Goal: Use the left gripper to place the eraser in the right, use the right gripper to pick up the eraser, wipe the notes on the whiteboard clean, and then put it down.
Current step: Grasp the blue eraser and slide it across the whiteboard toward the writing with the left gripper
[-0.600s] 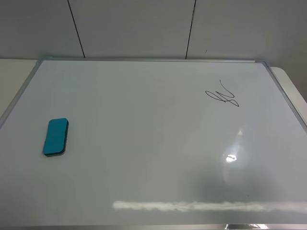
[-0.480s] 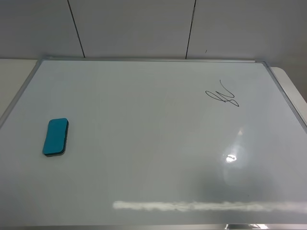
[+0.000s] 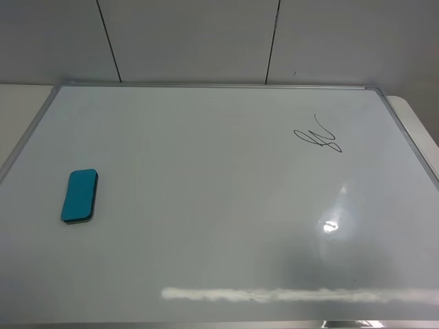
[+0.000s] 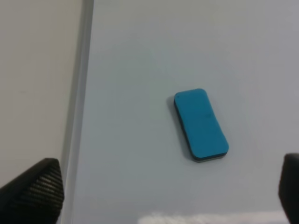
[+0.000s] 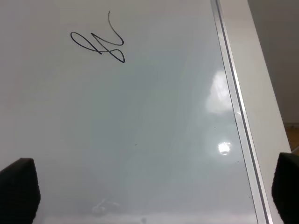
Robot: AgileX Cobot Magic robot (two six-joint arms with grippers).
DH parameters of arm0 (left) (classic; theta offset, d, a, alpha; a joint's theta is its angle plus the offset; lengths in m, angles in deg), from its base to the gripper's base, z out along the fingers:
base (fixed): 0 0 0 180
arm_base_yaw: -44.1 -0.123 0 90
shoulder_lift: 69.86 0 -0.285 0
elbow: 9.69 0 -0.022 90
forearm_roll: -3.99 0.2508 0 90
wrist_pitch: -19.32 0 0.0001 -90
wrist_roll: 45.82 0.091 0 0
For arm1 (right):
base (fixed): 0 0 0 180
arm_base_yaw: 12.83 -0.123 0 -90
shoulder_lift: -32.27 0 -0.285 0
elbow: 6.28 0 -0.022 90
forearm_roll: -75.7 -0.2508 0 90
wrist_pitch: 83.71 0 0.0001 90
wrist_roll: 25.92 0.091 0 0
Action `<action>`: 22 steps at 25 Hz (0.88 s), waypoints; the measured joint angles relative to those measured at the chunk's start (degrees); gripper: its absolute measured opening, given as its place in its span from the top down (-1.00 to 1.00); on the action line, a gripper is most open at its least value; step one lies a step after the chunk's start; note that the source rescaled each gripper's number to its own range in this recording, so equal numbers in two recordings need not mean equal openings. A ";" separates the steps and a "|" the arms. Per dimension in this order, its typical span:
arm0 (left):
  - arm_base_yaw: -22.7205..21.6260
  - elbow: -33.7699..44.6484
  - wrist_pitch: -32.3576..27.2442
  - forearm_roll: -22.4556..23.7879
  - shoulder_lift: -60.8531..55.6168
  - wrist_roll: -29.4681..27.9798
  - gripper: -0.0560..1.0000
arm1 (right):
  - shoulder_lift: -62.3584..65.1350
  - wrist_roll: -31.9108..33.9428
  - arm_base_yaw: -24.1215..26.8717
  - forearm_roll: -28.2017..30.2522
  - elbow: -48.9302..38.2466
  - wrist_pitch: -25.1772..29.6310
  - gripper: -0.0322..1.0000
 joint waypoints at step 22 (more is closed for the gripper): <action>0.00 -1.53 -0.12 -1.10 3.19 -0.14 -0.85 | 0.00 0.00 0.00 0.00 0.00 0.00 -1.00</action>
